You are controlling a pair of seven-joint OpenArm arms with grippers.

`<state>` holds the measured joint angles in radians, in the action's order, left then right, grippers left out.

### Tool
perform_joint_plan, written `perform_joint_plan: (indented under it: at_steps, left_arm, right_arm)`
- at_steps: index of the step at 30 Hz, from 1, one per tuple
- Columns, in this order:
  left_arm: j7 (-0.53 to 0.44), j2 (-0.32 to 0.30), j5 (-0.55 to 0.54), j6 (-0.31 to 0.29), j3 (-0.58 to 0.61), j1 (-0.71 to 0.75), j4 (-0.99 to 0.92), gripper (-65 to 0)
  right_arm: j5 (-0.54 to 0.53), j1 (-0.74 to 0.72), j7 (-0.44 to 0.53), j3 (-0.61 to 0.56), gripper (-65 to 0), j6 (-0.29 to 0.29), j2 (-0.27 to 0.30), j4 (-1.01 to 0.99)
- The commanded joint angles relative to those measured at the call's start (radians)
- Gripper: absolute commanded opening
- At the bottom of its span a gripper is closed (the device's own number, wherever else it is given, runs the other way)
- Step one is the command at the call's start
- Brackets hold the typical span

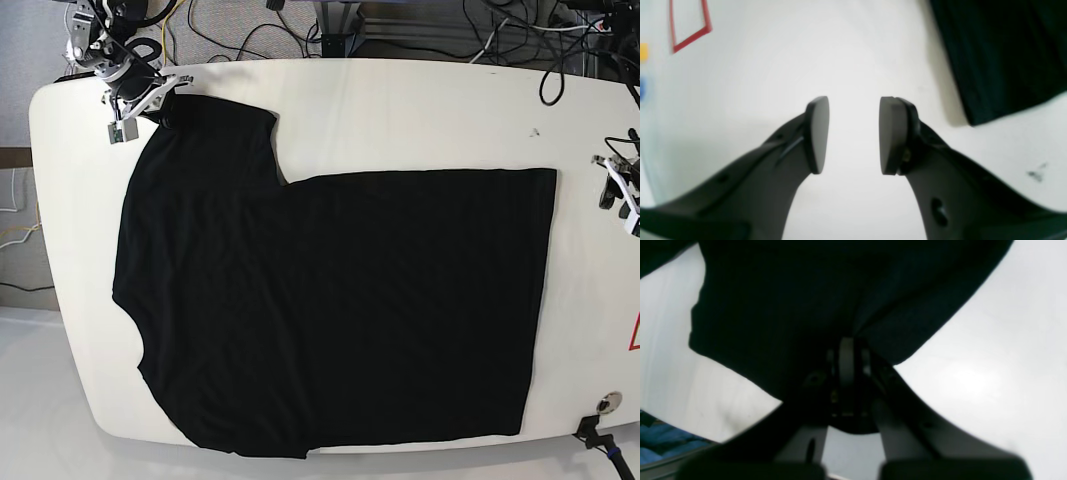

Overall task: Fold the T-shirt properly
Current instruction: 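Move the left gripper along the shirt edge toward the hem corner, then grasp the shirt's side edge with the left gripper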

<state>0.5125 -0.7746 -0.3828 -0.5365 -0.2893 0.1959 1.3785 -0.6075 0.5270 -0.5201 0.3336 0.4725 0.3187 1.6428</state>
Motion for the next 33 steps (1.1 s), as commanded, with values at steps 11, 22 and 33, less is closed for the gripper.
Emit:
perform_joint_plan:
  at_steps: [11, 22, 33]
  left_arm:
    - [0.003, -0.026, -0.011, -0.014, 0.008, -0.212, -0.264, -40.9]
    - [0.024, 0.049, 0.002, -0.043, 0.023, -0.316, -0.314, -40.5]
    - [0.0, 0.005, 0.001, -0.092, 0.232, -0.411, -0.357, -39.1]
  right_arm:
    - [0.016, 0.006, -0.032, 0.005, -65.0, 0.003, 0.01, 0.005]
    - [0.012, 0.0, -0.038, 0.007, -65.0, 0.004, 0.009, 0.005]
    - [0.018, -0.007, -0.031, 0.008, -65.0, 0.012, 0.01, 0.006]
